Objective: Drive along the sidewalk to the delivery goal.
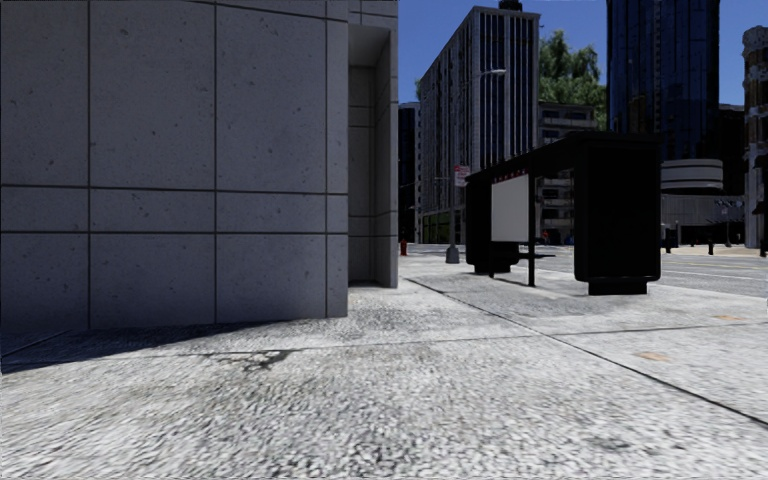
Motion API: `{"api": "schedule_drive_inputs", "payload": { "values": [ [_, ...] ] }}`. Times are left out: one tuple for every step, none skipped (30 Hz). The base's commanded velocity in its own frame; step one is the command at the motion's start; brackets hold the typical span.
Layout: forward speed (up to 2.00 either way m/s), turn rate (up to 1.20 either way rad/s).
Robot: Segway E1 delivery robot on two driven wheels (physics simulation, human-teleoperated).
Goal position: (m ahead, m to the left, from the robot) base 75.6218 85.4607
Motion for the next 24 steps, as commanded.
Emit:
{"api": "schedule_drive_inputs", "payload": {
  "values": [
    [2.0,-0.34],
    [2.0,-0.34],
    [2.0,-0.34],
    [2.0,-0.34],
    [2.0,-0.34],
    [2.0,-0.34],
    [2.0,-0.34],
    [2.0,-0.34],
    [2.0,-0.34],
    [2.0,-0.34],
    [2.0,-0.34],
    [2.0,-0.34],
    [2.0,-0.34],
    [2.0,-0.34],
    [2.0,-0.34],
    [2.0,-0.34],
    [2.0,-0.34],
    [2.0,-0.34],
    [2.0,-0.34],
    [2.0,-0.34],
    [2.0,-0.34],
    [2.0,-0.34],
    [2.0,-0.34],
    [2.0,-0.34]
  ]
}}
